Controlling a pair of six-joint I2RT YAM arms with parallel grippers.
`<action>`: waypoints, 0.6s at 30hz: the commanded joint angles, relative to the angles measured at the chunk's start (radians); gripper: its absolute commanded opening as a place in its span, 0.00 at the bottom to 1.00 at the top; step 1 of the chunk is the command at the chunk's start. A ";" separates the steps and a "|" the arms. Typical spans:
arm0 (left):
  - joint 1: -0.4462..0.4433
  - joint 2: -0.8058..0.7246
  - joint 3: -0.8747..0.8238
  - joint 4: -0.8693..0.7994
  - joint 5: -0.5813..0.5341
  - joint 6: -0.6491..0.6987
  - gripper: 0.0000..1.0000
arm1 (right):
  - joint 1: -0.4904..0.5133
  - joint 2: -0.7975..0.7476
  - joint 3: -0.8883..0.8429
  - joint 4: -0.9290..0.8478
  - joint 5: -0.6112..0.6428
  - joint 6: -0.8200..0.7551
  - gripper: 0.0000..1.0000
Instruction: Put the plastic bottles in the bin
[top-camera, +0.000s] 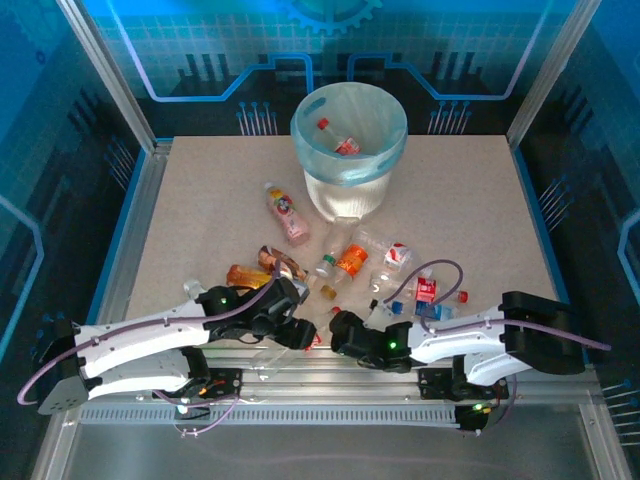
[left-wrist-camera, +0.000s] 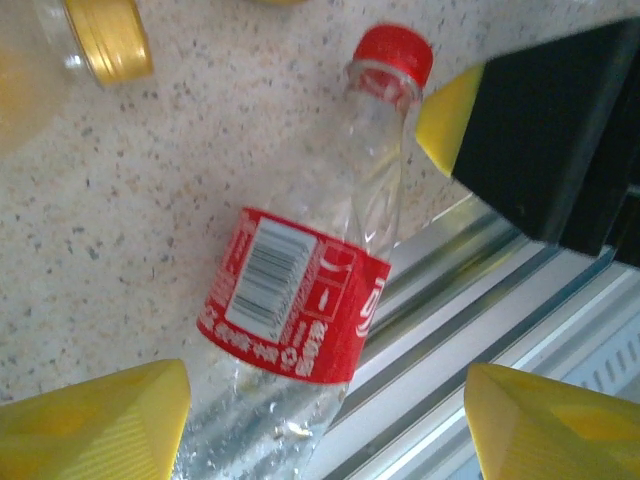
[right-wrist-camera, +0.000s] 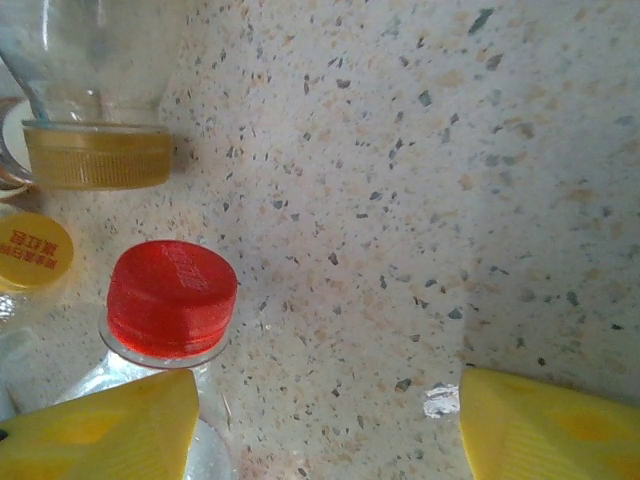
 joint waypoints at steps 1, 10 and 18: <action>-0.021 0.010 -0.029 -0.081 0.004 -0.032 0.74 | -0.069 0.056 0.078 0.330 -0.102 -0.064 0.70; -0.031 0.012 -0.098 -0.056 -0.034 -0.047 0.70 | -0.128 0.158 0.154 0.366 -0.231 -0.152 0.70; -0.031 0.033 -0.118 -0.047 -0.069 -0.031 0.67 | -0.156 0.229 0.170 0.433 -0.278 -0.163 0.65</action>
